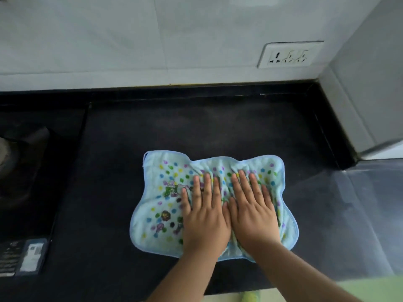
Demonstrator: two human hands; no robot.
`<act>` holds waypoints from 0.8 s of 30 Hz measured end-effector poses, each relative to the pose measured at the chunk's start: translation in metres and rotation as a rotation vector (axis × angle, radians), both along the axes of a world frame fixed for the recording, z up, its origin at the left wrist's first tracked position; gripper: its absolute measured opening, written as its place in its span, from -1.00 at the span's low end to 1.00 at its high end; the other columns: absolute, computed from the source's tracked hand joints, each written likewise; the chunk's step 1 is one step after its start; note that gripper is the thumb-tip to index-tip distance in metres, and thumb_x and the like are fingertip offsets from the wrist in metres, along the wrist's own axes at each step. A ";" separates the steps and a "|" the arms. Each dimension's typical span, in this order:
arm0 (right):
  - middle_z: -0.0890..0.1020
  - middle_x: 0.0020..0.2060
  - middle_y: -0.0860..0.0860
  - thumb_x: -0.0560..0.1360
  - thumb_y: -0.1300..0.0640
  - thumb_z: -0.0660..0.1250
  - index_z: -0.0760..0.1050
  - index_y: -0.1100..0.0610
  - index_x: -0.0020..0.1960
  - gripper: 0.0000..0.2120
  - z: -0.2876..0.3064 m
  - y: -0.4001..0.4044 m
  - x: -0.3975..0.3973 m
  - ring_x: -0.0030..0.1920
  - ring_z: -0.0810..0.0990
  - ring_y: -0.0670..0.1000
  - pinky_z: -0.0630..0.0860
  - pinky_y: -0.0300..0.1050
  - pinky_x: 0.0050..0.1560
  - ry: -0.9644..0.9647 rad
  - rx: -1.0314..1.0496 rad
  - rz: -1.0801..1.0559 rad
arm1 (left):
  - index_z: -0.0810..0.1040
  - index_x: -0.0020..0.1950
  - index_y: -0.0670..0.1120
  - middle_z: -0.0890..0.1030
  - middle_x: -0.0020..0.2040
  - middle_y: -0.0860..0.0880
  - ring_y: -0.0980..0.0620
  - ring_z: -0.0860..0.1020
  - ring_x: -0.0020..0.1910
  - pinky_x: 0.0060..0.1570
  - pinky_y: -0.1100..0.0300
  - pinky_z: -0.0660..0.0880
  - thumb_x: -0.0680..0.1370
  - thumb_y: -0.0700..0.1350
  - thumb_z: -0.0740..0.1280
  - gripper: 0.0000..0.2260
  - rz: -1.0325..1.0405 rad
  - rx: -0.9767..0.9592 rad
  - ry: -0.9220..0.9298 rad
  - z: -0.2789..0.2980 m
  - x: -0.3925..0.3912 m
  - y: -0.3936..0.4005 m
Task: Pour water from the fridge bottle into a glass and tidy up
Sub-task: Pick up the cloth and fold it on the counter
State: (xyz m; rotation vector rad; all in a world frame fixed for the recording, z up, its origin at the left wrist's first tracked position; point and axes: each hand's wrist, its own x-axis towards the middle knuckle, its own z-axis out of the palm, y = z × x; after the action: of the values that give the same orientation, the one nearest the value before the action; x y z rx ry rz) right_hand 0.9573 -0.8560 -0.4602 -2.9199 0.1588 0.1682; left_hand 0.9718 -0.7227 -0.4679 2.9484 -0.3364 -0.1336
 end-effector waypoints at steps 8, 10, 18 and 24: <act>-0.10 0.67 -0.19 0.69 -0.17 -0.13 -0.11 -0.15 0.69 -0.42 0.023 -0.026 -0.033 0.66 -0.17 -0.11 -0.13 -0.04 0.64 0.134 0.057 -0.209 | 0.31 0.63 -0.08 0.30 0.64 -0.06 -0.05 0.15 0.66 0.63 -0.12 0.00 0.70 -0.04 -0.02 -0.51 -0.142 -0.179 0.140 0.011 -0.018 -0.039; 0.13 0.63 -0.17 0.69 -0.12 -0.01 0.07 -0.17 0.66 -0.46 0.039 -0.034 -0.034 0.63 0.09 0.01 0.14 0.00 0.58 0.236 0.098 -0.227 | 0.47 0.53 -0.04 0.47 0.54 -0.02 -0.02 0.33 0.59 0.64 -0.03 0.09 0.74 -0.07 0.09 -0.61 -0.082 -0.430 0.268 0.028 -0.029 -0.039; 0.56 0.21 -0.03 0.61 0.06 0.32 0.63 0.02 0.23 -0.77 0.182 -0.056 -0.024 0.24 0.55 0.03 0.48 -0.29 0.03 0.007 0.506 -0.250 | 0.57 0.35 0.15 0.63 0.27 0.15 0.12 0.57 0.29 0.41 -0.04 0.47 0.70 0.17 0.16 -0.68 0.181 -0.925 0.543 0.191 -0.024 -0.023; 0.72 -0.02 -0.17 0.65 0.12 0.20 0.69 -0.10 -0.02 -0.70 0.324 -0.053 -0.032 0.11 0.65 -0.15 0.50 -0.18 0.23 -0.161 1.079 -0.278 | 0.60 0.26 0.17 0.68 0.13 0.21 0.28 0.62 0.15 0.30 0.13 0.53 0.74 0.07 0.16 -0.76 -0.060 -1.002 0.289 0.342 -0.033 -0.009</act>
State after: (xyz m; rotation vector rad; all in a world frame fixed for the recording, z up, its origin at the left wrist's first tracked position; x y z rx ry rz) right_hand 0.9249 -0.9087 -0.1365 -1.8046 0.3212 -0.0318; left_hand 0.9390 -0.7315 -0.1262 1.9006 -0.3194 -0.2921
